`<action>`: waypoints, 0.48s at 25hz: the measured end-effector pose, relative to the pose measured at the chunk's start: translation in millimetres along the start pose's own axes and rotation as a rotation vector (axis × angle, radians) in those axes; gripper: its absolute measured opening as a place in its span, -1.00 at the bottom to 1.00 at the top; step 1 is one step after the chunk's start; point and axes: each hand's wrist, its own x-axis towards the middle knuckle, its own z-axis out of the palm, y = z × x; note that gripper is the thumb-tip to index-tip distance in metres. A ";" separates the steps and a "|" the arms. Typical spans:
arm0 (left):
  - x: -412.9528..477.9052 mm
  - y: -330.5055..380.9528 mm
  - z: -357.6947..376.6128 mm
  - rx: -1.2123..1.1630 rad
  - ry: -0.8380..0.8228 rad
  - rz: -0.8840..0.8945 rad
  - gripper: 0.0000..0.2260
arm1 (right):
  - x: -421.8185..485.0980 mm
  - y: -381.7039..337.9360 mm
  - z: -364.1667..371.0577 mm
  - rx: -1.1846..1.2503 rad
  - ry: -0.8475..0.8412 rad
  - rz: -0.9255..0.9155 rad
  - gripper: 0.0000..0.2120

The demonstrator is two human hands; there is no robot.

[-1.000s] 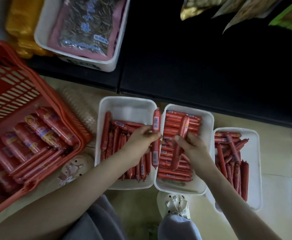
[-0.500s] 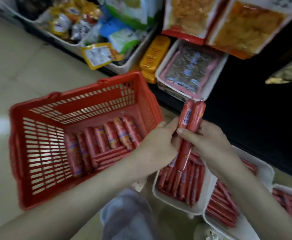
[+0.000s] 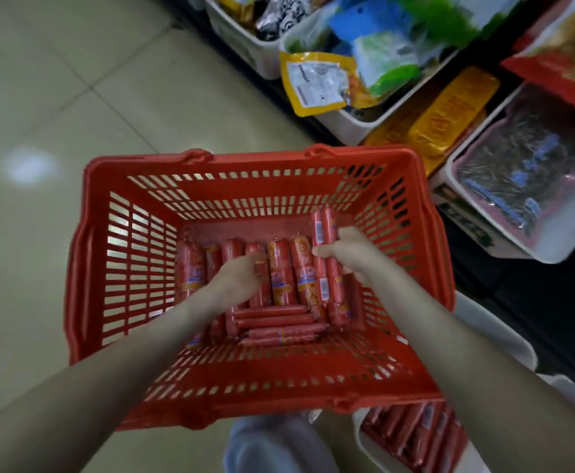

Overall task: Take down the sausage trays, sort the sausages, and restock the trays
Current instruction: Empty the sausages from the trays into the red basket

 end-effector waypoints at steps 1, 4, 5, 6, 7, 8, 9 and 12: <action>7.7 -7.5 7.4 0.052 -0.014 0.003 -0.59 | 10.6 8.7 2.9 -0.032 0.027 0.039 -0.59; 20.0 -20.4 23.6 0.064 -0.019 0.006 -0.51 | 26.8 25.7 9.4 -0.071 0.077 0.084 -0.63; 21.5 -22.5 27.2 0.055 0.001 0.023 -0.49 | 28.9 26.8 11.3 -0.050 0.051 0.098 -0.64; 21.4 -22.3 29.0 0.057 0.034 0.048 -0.47 | 28.7 25.4 14.2 -0.021 0.004 0.105 -0.63; 21.9 -22.3 30.3 0.087 0.064 0.079 -0.44 | 28.0 23.1 18.6 0.004 -0.049 0.106 -0.63; 22.2 -21.0 30.5 0.120 0.085 0.115 -0.42 | 25.9 19.5 23.8 0.024 -0.095 0.100 -0.65; 23.4 -19.9 31.0 0.132 0.084 0.145 -0.42 | 24.5 16.6 29.8 0.043 -0.130 0.087 -0.67; 26.1 -14.0 30.4 -0.060 -0.010 0.154 -0.44 | 19.8 10.3 45.0 0.233 -0.182 0.045 -0.82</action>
